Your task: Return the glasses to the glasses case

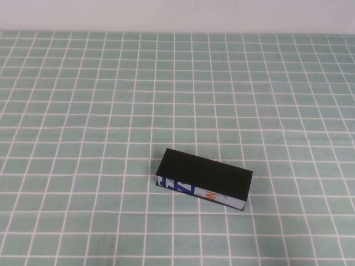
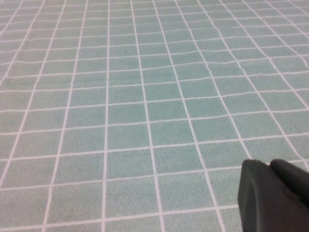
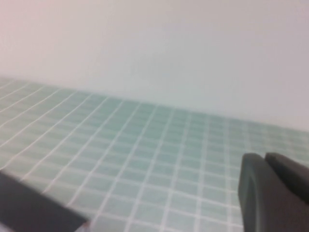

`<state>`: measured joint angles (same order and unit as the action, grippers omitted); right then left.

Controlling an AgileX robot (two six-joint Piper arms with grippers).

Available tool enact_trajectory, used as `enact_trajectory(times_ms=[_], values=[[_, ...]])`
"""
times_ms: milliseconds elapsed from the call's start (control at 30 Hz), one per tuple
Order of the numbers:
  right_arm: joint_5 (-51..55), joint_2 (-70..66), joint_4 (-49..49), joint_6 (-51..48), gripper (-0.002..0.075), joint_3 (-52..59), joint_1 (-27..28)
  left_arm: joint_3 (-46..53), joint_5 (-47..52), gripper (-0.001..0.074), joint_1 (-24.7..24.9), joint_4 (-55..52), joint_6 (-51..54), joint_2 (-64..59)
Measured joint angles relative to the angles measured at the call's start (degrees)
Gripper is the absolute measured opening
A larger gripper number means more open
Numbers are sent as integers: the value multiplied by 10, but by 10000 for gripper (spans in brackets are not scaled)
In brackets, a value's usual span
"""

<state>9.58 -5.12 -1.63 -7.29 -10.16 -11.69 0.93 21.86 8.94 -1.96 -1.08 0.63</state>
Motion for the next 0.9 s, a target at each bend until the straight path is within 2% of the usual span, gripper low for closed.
enact_trajectory(times_ms=[167,367,567,900], values=[[-132,37,2,0,-13,105,54,0,0,-2,0,0,0,0],[-26,55,5,0,-13,117,91,0,0,-2,0,0,0,0],[92,56,52,0,-13,117,92,0,0,-2,0,0,0,0],[108,56,53,0,-13,117,92,0,0,-2,0,0,0,0]])
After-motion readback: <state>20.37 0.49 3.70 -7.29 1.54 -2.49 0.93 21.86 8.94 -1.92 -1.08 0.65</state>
